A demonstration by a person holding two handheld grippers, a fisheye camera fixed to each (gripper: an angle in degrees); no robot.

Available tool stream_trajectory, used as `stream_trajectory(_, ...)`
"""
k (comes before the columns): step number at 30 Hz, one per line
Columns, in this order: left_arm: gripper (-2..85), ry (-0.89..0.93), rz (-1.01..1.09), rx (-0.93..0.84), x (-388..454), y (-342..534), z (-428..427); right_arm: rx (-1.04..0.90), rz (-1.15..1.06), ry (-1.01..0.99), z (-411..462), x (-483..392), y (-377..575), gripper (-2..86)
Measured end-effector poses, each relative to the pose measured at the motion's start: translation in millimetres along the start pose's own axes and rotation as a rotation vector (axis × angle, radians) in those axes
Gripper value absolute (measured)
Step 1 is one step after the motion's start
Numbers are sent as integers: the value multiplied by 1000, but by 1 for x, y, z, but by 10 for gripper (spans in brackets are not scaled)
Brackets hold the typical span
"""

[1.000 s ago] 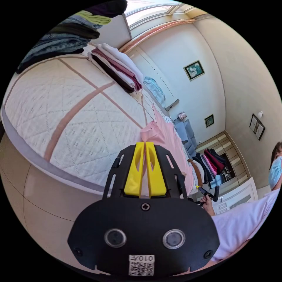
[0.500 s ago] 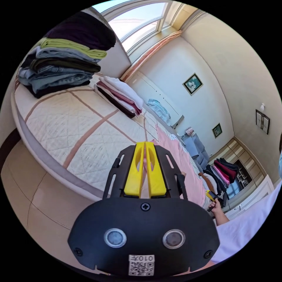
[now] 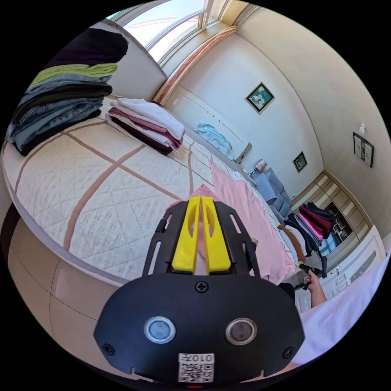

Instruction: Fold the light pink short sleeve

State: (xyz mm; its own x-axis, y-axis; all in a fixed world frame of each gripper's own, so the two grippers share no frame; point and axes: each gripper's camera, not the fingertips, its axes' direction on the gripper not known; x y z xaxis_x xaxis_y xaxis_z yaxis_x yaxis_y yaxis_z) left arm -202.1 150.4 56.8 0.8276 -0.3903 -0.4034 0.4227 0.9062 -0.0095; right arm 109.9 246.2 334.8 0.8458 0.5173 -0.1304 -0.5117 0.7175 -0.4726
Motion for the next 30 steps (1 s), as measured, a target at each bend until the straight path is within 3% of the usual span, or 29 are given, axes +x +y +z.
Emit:
stream_trajectory(4,-2,-75,128,-33,25,4,-8,54,5,-237,2,4,17,71)
stream_trajectory(10,-2,-56,17,-44,23,27,-21,-49,96,-441,48,7,31,104)
stream_trajectory(14,-2,-21,25,-67,36,21,-4,-80,120,-354,46,3,20,67)
stream_trajectory(19,-2,-19,39,-99,46,5,12,15,41,-265,10,10,13,33)
stream_trajectory(24,-2,-22,11,-111,51,-8,24,-60,24,-301,41,12,4,33)
stream_trajectory(30,-2,-71,112,-84,86,-40,21,17,191,-484,32,29,6,39)
